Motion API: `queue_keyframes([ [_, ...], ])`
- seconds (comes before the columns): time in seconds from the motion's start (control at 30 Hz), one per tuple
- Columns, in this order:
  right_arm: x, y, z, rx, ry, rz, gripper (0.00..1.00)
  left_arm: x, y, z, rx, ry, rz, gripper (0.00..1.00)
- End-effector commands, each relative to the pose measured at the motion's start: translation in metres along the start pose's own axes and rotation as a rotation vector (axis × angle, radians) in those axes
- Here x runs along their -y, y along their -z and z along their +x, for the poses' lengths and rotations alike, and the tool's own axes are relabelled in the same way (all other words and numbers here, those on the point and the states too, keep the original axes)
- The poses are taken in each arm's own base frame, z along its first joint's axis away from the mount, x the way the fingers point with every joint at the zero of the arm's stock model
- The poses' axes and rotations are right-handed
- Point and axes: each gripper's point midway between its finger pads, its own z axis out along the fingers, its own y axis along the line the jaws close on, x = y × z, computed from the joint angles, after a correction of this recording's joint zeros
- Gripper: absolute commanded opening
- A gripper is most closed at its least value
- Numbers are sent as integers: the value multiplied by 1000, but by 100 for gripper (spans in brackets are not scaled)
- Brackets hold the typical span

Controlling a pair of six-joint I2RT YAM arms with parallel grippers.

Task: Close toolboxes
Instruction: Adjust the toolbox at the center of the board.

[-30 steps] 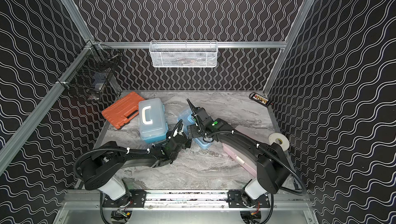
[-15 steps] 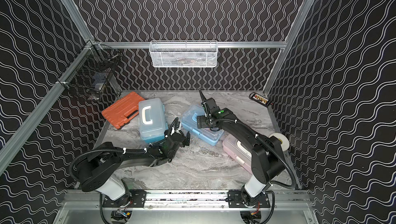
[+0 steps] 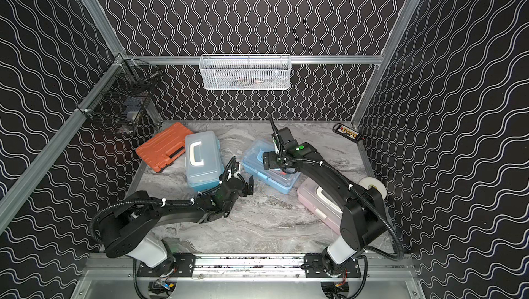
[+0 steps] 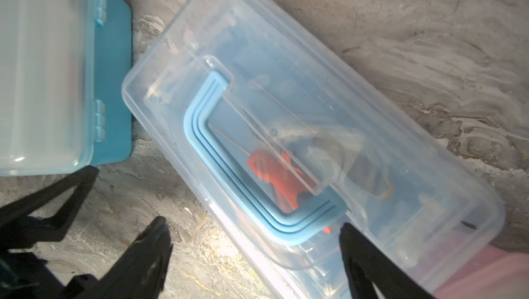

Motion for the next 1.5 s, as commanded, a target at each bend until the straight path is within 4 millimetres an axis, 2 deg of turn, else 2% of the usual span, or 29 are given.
queue_keyframes([
  [0.0,10,-5,-9,5,2,48,94,4,0,-3,11,49,26,99],
  [0.23,48,-40,-11,-60,-19,177,94,15,-6,10,-45,47,60,99],
  [0.33,56,-51,-6,-90,-12,203,94,20,-9,14,-64,48,68,98],
  [0.67,41,-67,34,-210,-18,83,94,45,-25,21,-102,47,118,98],
  [0.93,36,-65,50,-236,-18,44,94,47,-36,23,-121,8,92,99],
  [1.13,38,-64,52,-231,-19,57,94,38,-30,16,-105,-9,74,99],
  [1.47,35,-55,34,-182,-28,59,94,-1,-3,15,-92,-13,15,99],
])
